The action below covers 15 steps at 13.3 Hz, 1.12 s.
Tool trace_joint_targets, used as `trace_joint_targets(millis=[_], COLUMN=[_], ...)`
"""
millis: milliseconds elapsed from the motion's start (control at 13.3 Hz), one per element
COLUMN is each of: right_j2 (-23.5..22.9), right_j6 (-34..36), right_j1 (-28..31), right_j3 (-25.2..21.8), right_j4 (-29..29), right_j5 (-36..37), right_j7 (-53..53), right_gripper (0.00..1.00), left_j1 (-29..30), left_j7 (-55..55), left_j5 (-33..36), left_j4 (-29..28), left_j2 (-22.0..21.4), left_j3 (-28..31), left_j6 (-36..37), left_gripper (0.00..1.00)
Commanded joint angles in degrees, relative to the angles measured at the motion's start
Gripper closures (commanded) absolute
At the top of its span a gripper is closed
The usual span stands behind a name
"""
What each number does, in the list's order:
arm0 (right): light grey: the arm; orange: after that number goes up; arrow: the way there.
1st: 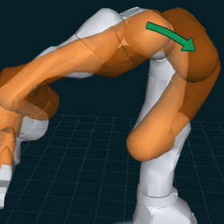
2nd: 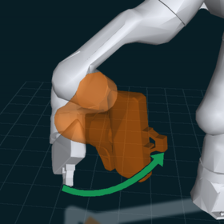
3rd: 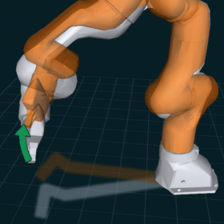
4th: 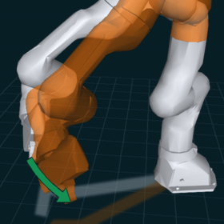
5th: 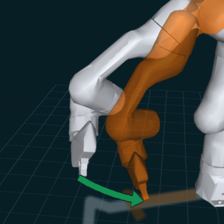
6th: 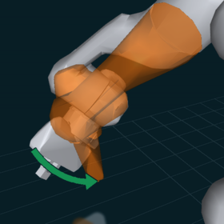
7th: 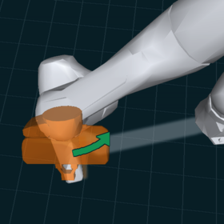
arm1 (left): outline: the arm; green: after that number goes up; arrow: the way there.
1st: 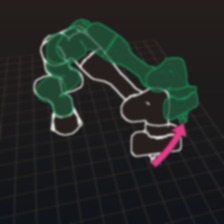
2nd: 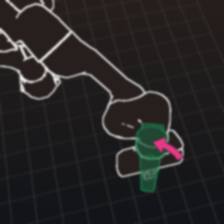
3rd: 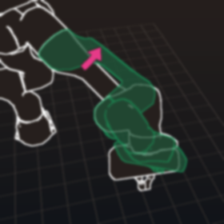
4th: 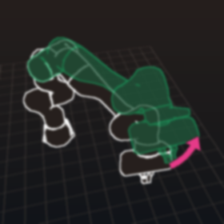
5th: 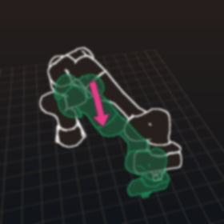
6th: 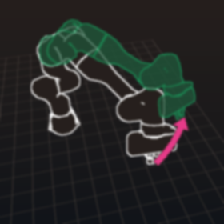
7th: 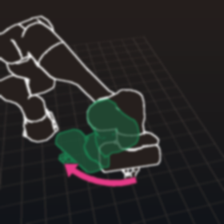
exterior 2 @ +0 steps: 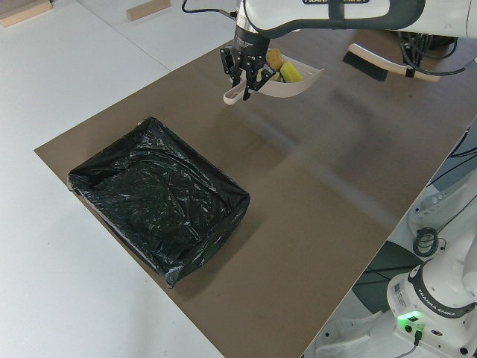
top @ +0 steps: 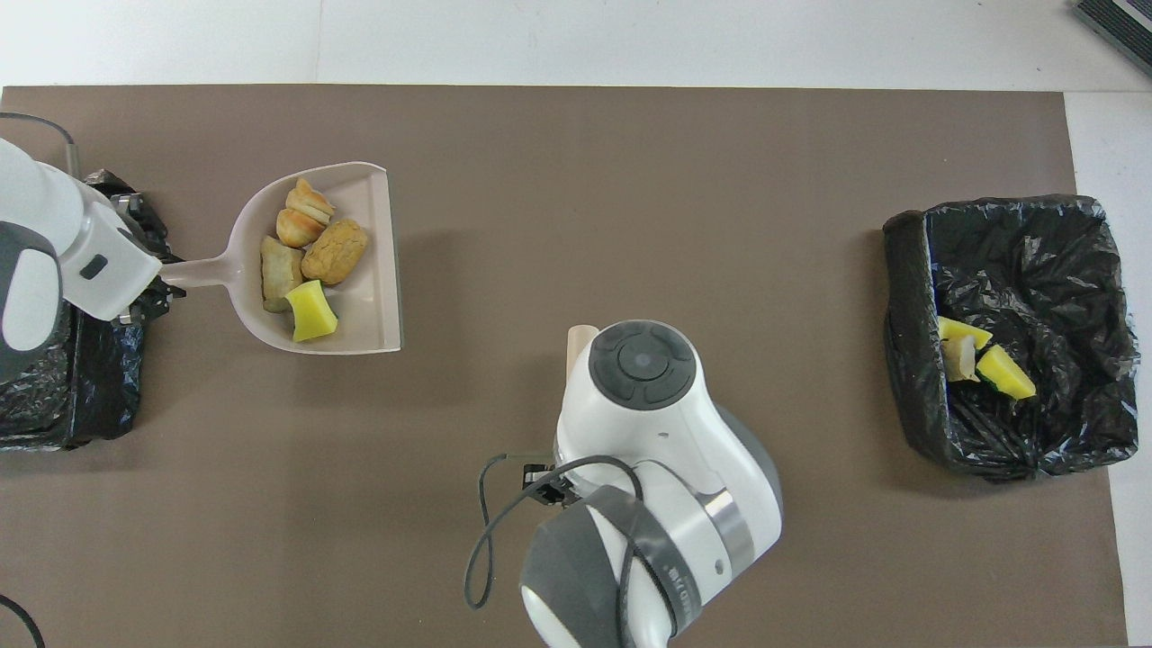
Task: Sweep and dump trash in bin
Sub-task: 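Carry the loaded dustpan with the left gripper to the nearby bin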
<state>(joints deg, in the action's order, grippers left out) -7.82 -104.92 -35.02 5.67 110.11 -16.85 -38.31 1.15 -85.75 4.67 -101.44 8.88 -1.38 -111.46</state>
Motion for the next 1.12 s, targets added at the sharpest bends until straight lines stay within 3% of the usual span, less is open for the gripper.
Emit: trace_joint_targets(millis=[0, 150, 450, 675, 899, 1049], right_j2=[0.71, 2.28, 2.29, 2.29, 2.72, 4.39], right_j6=[-9.13, -12.23, -14.35, -13.47, -8.48, -1.90], right_j1=[-5.73, -6.29, -6.81, -7.07, -7.09, -3.06], right_j3=[-0.31, -0.31, -0.31, -0.31, -0.48, -1.19], right_j4=[8.43, 13.97, 14.96, 14.26, 10.22, 4.27], right_j5=[-1.17, -1.17, -0.91, 0.76, 5.06, 5.25], right_j7=[-2.82, -1.43, -0.64, 0.34, 0.07, 0.77], right_gripper=[1.00, 1.00, 1.00, 0.00, 0.00, 0.00], left_j1=[6.38, 10.87, 19.05, 23.27, 28.28, 27.95], left_j7=[-9.40, -15.64, -24.45, -25.94, -38.84, -39.23], left_j5=[-2.03, -2.30, -0.20, 6.13, 6.66, 12.25], left_j4=[5.27, 8.34, 12.65, 17.13, 23.63, 25.06], left_j2=[1.14, 2.54, 4.74, 7.89, 13.87, 15.11], left_j3=[-0.64, -0.64, -0.12, -0.12, -0.12, -0.03], left_j6=[4.40, 6.07, 5.21, 4.15, 0.03, -2.69], left_gripper=[1.00, 1.00, 1.00, 1.00, 1.00, 1.00])
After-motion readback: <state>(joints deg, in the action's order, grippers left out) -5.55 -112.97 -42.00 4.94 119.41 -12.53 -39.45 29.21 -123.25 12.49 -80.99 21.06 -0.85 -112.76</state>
